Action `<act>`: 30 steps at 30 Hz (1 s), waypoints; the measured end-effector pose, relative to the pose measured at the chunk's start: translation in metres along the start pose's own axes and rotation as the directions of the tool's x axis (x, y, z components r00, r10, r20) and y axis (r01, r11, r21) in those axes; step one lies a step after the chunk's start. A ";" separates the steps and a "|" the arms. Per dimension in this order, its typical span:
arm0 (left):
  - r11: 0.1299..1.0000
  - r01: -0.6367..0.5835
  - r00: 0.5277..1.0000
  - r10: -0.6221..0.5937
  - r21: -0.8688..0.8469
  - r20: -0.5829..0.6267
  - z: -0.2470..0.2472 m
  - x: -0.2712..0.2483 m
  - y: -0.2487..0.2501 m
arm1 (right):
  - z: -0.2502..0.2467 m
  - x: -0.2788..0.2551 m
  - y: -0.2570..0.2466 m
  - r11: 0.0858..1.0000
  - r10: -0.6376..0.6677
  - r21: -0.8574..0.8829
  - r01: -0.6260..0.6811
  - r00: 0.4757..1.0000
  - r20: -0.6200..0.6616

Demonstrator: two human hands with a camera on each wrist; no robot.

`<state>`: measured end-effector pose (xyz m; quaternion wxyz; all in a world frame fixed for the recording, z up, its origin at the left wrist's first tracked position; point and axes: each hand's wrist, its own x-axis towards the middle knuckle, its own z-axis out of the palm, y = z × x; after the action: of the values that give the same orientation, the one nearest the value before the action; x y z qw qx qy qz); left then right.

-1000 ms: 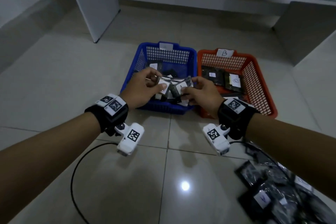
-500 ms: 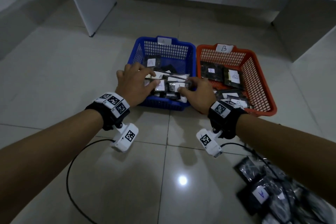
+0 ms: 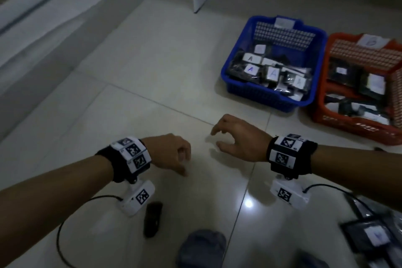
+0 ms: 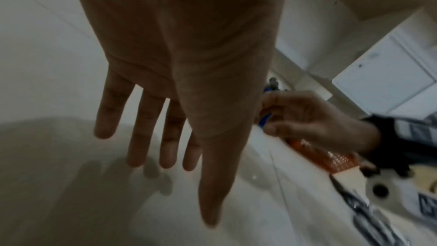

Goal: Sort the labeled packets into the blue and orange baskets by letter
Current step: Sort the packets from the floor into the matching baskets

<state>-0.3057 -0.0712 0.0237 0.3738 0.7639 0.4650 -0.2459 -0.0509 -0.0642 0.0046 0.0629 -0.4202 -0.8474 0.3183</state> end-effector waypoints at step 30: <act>0.937 0.322 0.858 -0.350 0.137 0.377 0.058 -0.044 0.009 | -0.013 -0.051 0.039 0.965 0.260 -0.066 -0.253 0.955 0.143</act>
<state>-0.3184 -0.1429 0.0241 0.3848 0.6177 0.4972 -0.4723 0.0128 -0.0790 0.0006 -0.0529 -0.5029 -0.7952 0.3345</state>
